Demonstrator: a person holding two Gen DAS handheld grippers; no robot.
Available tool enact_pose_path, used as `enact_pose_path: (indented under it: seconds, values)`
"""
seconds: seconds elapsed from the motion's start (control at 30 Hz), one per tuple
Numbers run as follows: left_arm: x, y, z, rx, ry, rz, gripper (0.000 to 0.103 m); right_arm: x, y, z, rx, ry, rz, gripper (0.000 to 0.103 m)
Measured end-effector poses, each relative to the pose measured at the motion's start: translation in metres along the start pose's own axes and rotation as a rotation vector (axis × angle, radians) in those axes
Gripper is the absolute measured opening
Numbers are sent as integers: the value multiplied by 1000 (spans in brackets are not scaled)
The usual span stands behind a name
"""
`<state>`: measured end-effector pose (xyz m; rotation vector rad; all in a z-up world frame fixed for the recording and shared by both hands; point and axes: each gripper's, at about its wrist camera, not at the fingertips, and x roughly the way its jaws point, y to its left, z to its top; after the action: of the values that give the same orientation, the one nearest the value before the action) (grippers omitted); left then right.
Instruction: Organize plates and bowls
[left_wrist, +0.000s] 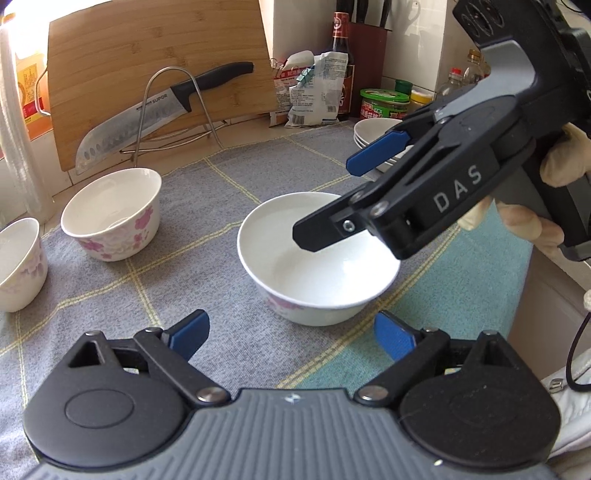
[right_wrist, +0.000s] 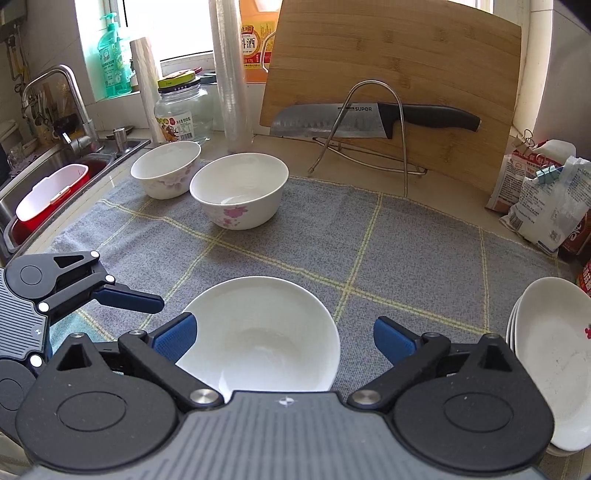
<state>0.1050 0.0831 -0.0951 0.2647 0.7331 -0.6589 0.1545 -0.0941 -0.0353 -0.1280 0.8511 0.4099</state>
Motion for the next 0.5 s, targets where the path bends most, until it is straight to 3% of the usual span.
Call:
enact_pose_path:
  seconds: [0.5]
  values:
    - [-38, 80, -7, -152, -50, 179, 97, 9, 36, 26, -63, -65, -45, 103]
